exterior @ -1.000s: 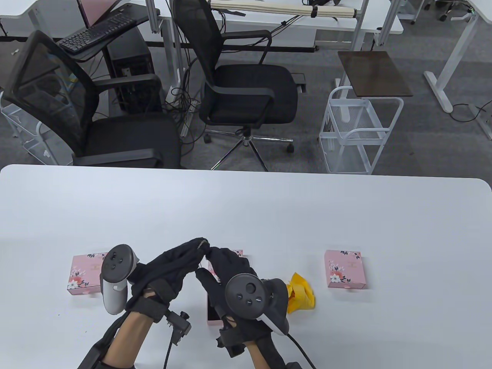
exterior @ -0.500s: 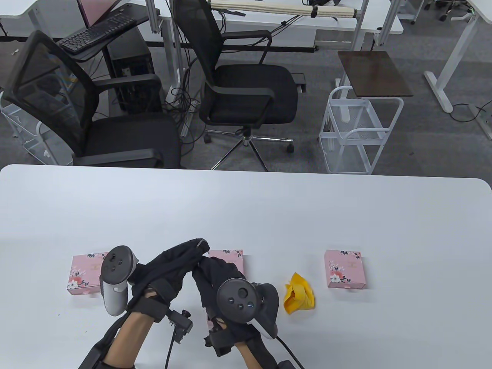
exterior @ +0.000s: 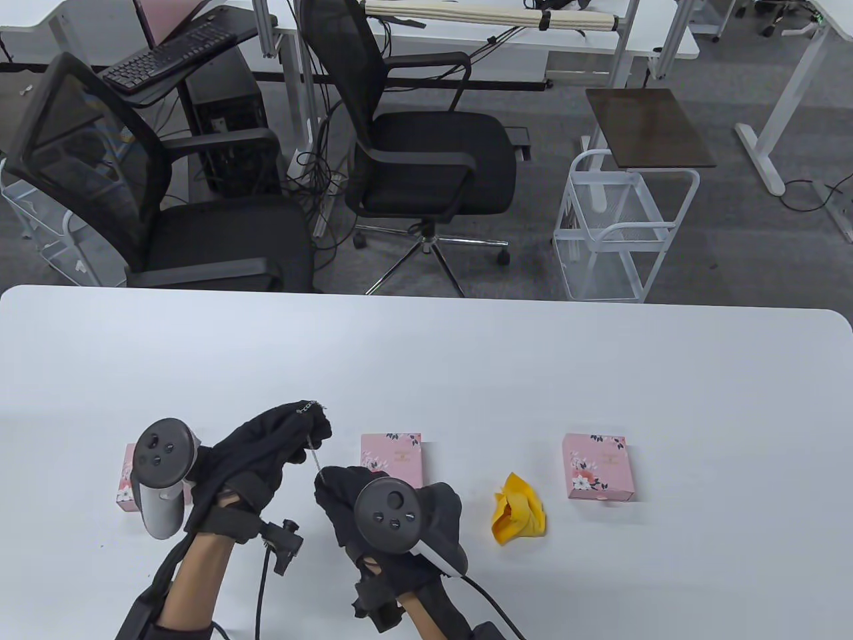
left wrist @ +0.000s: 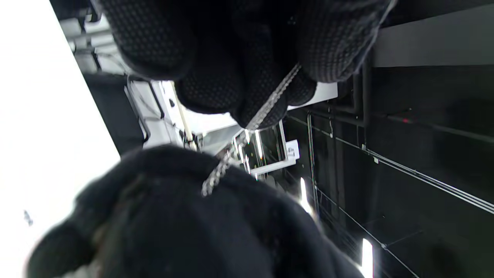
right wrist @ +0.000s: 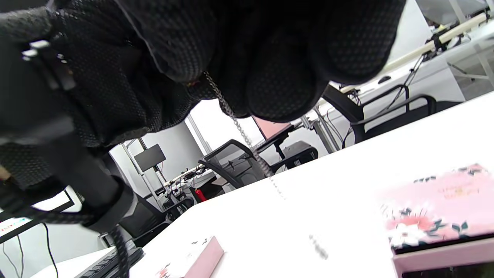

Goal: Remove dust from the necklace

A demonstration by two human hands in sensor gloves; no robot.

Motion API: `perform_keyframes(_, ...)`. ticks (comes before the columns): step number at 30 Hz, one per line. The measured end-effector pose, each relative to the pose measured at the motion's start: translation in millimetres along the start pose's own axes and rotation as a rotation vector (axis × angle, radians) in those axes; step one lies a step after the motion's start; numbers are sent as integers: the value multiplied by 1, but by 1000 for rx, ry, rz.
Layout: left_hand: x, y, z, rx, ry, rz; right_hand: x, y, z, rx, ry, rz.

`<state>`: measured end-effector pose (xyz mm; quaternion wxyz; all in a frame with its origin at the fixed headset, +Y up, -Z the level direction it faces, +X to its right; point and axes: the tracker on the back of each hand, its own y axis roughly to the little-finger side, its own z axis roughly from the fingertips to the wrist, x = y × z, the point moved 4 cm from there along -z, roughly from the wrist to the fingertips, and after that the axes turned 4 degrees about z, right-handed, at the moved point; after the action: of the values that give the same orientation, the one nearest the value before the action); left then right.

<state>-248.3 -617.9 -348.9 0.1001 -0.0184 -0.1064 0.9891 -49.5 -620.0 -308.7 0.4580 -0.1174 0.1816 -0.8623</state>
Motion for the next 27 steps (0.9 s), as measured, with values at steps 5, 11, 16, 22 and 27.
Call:
perform_keyframes(5,5,-5,2,-35,-57,-8,7,4,-2,4,-29,-46)
perform_keyframes(11,15,-11,6,-72,-125,-32,13,4,-4,3,-47,-46)
perform_keyframes(16,21,-14,8,-87,-156,-4,15,4,-4,5,-59,-46)
perform_keyframes(22,27,-19,11,-103,-180,-7,17,5,-4,11,-68,-54)
perform_keyframes(27,20,-28,13,-135,-141,-22,21,7,-5,15,-108,-50)
